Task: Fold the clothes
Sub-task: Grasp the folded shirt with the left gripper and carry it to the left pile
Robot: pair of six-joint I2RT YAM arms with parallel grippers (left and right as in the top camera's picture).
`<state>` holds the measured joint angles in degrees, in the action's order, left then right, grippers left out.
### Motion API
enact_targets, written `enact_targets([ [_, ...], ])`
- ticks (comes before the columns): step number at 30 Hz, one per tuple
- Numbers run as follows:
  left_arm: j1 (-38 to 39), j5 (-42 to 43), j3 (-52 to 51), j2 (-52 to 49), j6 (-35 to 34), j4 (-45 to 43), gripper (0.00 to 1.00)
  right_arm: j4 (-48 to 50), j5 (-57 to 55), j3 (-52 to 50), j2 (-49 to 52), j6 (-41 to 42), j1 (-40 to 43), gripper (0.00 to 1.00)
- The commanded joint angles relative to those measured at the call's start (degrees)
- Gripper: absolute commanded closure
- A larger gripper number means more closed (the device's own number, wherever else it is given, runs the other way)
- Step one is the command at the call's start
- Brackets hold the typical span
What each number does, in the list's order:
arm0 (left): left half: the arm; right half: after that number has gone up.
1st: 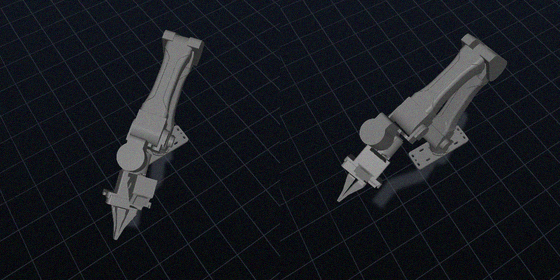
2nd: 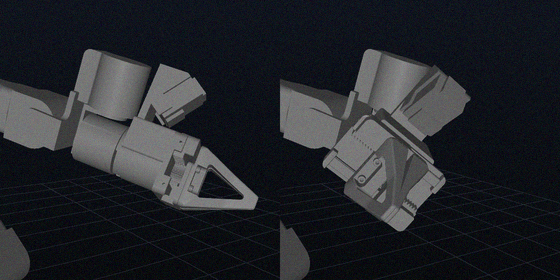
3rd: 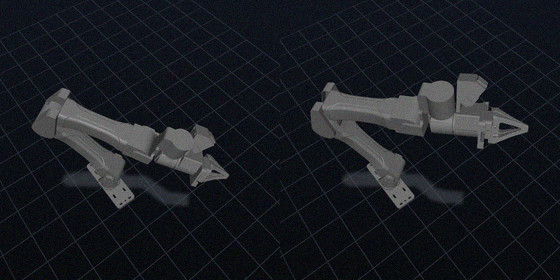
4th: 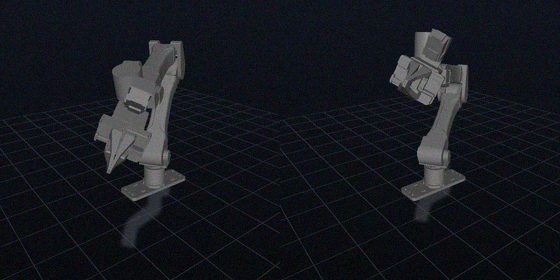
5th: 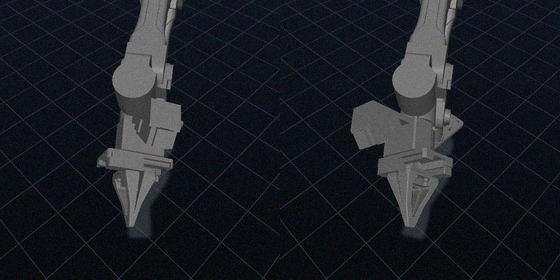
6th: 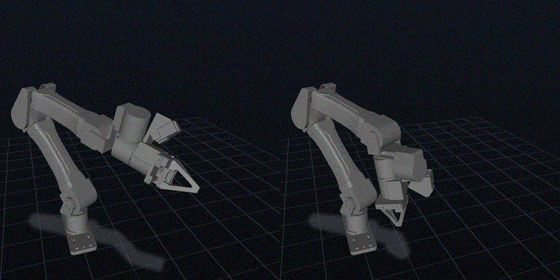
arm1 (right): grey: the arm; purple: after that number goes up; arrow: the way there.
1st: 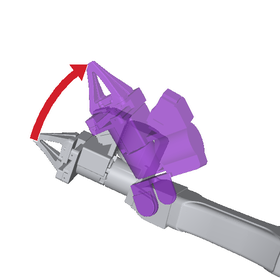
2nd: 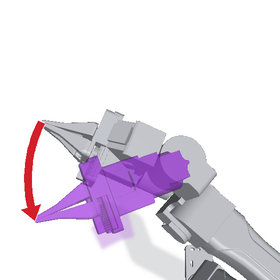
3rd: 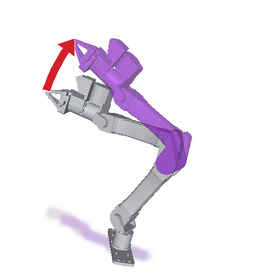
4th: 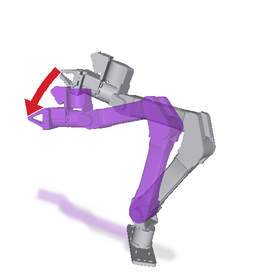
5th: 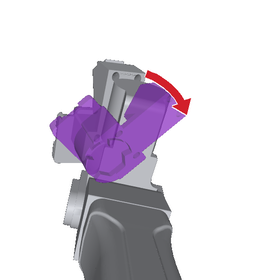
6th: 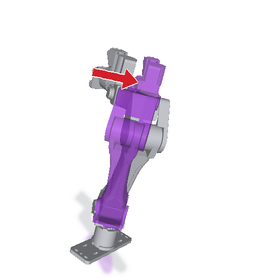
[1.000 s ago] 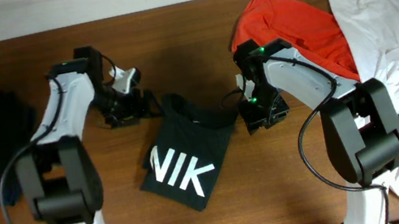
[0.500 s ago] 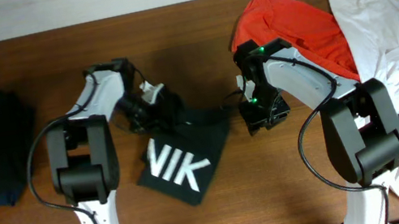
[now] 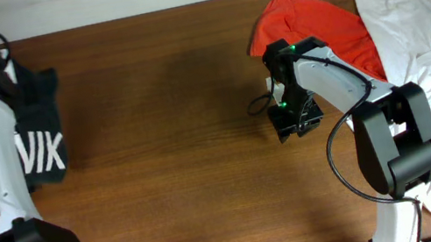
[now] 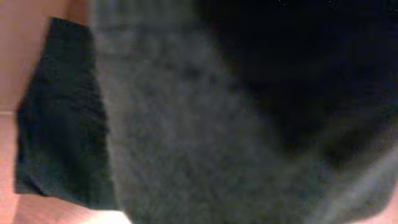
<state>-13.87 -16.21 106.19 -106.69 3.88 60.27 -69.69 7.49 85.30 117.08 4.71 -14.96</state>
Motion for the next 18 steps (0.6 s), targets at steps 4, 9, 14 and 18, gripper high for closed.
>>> enact_targets([
  [4,-7.50,-3.08,0.90,1.29,4.81,-7.85,1.00,0.02,-0.70,0.87,-0.37,0.20,0.48,0.53],
  [9,-12.55,1.25,0.83,-0.39,4.85,-9.18,1.00,-0.04,-0.70,0.87,-0.37,0.20,0.48,0.52],
  [14,-17.42,1.20,0.83,-4.79,4.85,-14.01,0.93,-0.87,-0.70,0.87,-0.37,0.20,0.48,0.52],
  [18,-22.80,1.25,0.83,-7.32,4.39,-17.20,0.21,-1.03,-0.68,0.87,-0.37,0.20,0.48,0.52],
])
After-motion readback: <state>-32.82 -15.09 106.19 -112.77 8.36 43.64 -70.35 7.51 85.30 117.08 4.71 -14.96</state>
